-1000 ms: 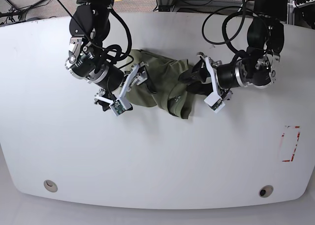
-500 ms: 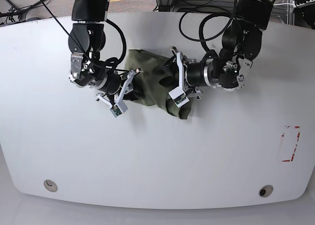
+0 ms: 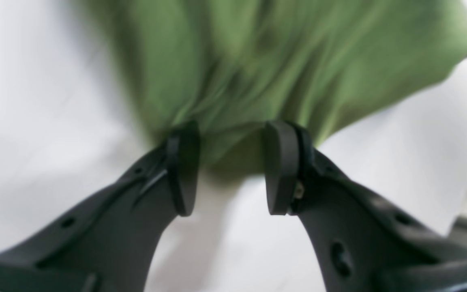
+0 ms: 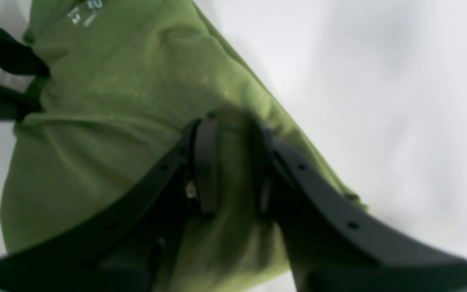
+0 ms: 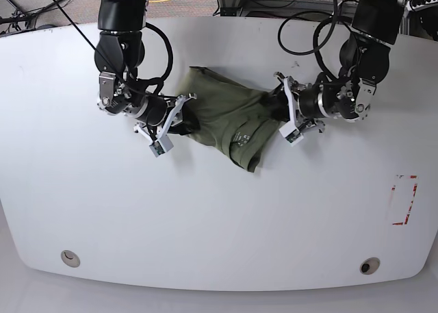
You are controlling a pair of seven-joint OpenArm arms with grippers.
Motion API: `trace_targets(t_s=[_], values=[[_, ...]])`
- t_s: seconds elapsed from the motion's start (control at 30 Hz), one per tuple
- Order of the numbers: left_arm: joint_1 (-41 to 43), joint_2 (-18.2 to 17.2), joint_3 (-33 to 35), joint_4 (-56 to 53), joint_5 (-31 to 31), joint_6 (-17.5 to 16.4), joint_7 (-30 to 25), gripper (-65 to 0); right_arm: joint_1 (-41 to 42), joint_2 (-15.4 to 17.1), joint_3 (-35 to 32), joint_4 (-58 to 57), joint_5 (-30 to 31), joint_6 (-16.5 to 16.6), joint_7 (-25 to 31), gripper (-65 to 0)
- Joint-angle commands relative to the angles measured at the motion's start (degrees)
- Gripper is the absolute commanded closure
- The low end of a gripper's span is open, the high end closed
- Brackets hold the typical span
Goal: Fold the T-shirt properly
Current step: 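Grasp the bundle's sides with both grippers and compact it, then regrasp the folded bundle with the left gripper and lift it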
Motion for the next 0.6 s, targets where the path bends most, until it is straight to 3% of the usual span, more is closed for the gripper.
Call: trace_targets(t_s=[0.0,0.17,0.33,0.43,0.57], values=[[-2.0,-3.4,-0.4,-1.4,-0.3,-0.1,-2.8,-23.2,0.9,1.3,0.0,0.8,0.5,0.1,0.9,-12.4],[-4.3,-8.2,-2.5,-0.2,-1.9,-0.2,-4.1,-23.2,0.8,1.1,0.0,3.9,0.7,0.1,0.7,-12.8],[-2.9,-8.4,-8.5,8.1,-8.7,-0.2,-1.7,-23.2,0.2,0.0,0.2,11.7,0.7,0.1,-4.6,-12.8],[-2.4,-7.3,-9.7,13.0,-10.6,0.0,0.7,-23.2,0.1,-1.1,0.2,17.1,0.7,0.1,-7.9,-13.0],[-0.9,-0.9,-9.7,17.0,-10.4,0.0,1.4,-23.2,-1.1,-2.1,0.3,21.6,0.7,0.1,-10.9,-12.7]])
